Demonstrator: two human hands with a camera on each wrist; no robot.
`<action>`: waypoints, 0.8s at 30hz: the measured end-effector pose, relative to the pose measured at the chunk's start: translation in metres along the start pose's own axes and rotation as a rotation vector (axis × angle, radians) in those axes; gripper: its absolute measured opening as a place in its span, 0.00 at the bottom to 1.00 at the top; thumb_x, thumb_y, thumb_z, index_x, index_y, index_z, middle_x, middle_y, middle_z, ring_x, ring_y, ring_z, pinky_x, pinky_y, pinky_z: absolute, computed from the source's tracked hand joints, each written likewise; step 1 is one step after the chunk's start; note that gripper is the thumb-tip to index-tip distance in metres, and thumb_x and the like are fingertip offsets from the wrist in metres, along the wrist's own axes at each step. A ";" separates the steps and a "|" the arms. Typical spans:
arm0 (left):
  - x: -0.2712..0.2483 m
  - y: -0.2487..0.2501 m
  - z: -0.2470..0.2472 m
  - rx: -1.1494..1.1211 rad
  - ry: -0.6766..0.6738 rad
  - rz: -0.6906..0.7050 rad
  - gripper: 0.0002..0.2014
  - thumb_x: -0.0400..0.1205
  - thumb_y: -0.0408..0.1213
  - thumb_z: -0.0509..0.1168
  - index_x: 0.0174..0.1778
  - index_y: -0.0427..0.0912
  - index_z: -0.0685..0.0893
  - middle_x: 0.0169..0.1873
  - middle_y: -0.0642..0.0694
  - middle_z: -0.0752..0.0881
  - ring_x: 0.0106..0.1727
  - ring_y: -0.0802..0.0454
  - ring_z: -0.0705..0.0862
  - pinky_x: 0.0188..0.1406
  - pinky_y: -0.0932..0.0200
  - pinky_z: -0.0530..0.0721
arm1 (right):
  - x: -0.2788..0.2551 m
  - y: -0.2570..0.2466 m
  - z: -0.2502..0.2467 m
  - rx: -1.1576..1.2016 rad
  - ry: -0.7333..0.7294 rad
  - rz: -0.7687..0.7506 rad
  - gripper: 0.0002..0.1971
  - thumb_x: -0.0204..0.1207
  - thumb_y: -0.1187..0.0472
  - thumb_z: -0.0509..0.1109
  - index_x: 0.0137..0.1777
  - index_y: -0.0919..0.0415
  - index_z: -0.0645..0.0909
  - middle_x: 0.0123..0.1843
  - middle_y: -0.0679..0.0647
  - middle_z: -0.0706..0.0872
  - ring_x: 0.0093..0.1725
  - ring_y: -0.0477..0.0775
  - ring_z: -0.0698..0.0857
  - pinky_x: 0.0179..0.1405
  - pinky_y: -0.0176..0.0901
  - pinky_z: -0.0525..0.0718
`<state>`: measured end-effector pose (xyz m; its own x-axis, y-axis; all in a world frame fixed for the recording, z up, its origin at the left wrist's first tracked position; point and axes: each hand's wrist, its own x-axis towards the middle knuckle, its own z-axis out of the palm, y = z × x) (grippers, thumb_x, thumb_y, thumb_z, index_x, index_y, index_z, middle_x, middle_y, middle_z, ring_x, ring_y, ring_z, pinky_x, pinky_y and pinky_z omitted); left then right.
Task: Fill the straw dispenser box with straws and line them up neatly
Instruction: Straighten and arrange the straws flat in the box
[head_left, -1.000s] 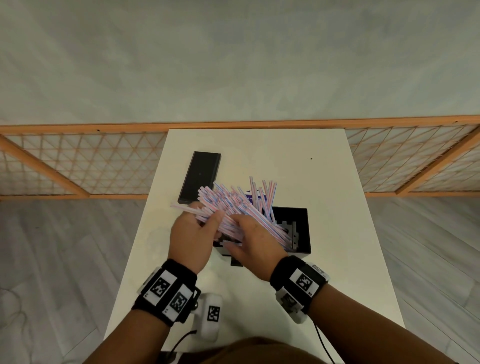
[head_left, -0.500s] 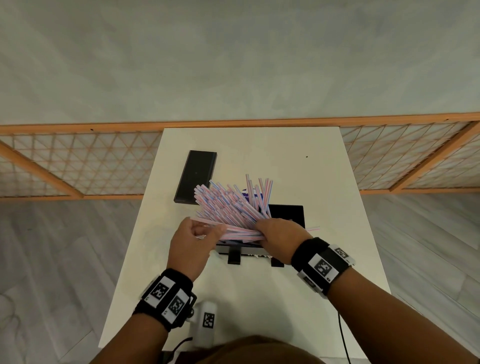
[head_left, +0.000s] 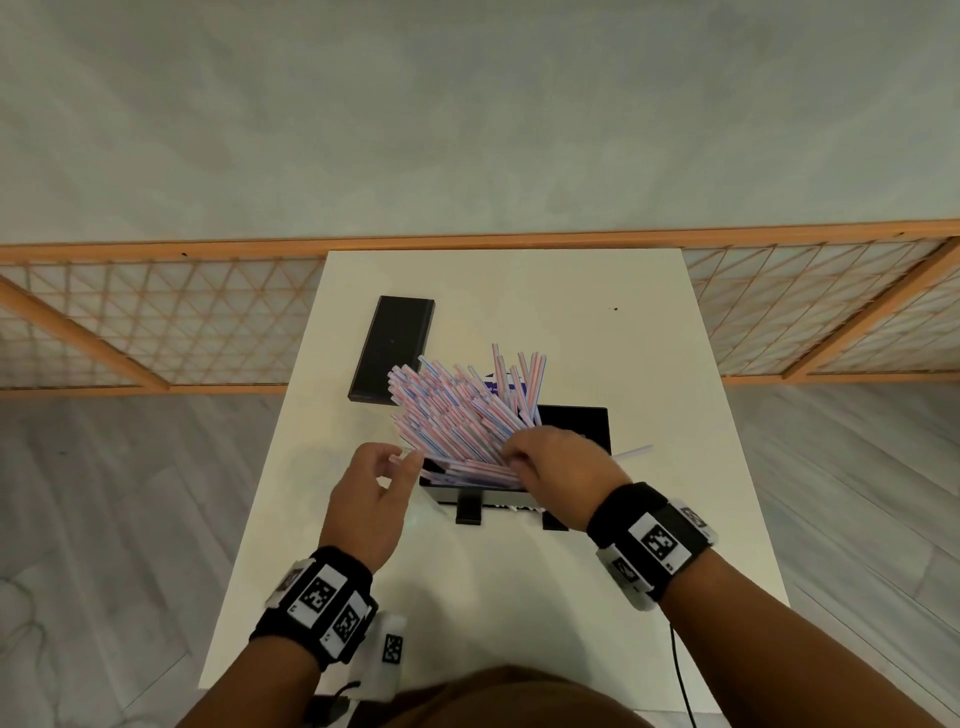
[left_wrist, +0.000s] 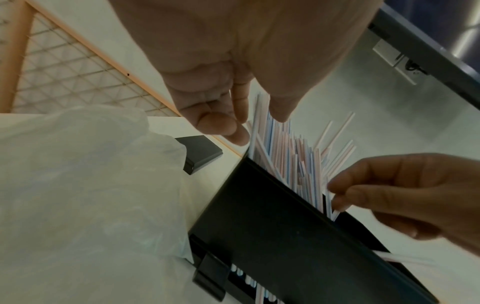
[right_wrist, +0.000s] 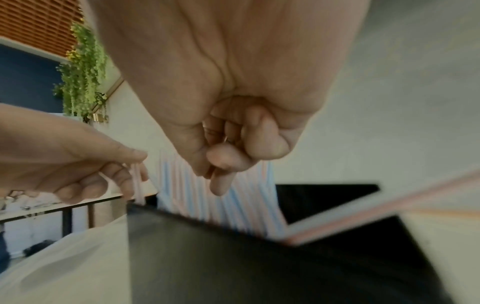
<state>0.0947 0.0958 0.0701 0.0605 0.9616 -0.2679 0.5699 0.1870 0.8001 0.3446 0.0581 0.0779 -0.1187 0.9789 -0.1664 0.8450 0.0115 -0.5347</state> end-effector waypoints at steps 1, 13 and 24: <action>-0.001 -0.001 0.002 -0.005 -0.011 0.003 0.14 0.83 0.60 0.67 0.55 0.55 0.79 0.51 0.55 0.87 0.43 0.44 0.90 0.52 0.47 0.87 | -0.003 0.004 -0.006 -0.053 0.033 0.030 0.06 0.86 0.55 0.62 0.54 0.50 0.81 0.51 0.49 0.84 0.46 0.54 0.84 0.46 0.51 0.85; 0.015 0.012 0.023 -0.101 -0.010 -0.057 0.11 0.85 0.48 0.71 0.46 0.45 0.82 0.43 0.44 0.88 0.41 0.43 0.89 0.49 0.38 0.90 | -0.003 0.030 -0.019 -0.514 -0.327 0.136 0.11 0.83 0.63 0.64 0.62 0.57 0.82 0.58 0.56 0.87 0.58 0.62 0.87 0.52 0.51 0.83; 0.012 0.013 0.020 -0.037 -0.077 0.018 0.08 0.81 0.50 0.74 0.41 0.51 0.86 0.37 0.52 0.89 0.39 0.47 0.89 0.51 0.37 0.91 | 0.007 0.005 0.010 -0.263 -0.190 0.096 0.07 0.87 0.57 0.59 0.52 0.57 0.78 0.54 0.58 0.85 0.52 0.61 0.85 0.51 0.53 0.85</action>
<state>0.1192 0.1060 0.0670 0.1338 0.9469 -0.2922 0.5376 0.1784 0.8241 0.3430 0.0635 0.0660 -0.1067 0.9228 -0.3703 0.9597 -0.0018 -0.2810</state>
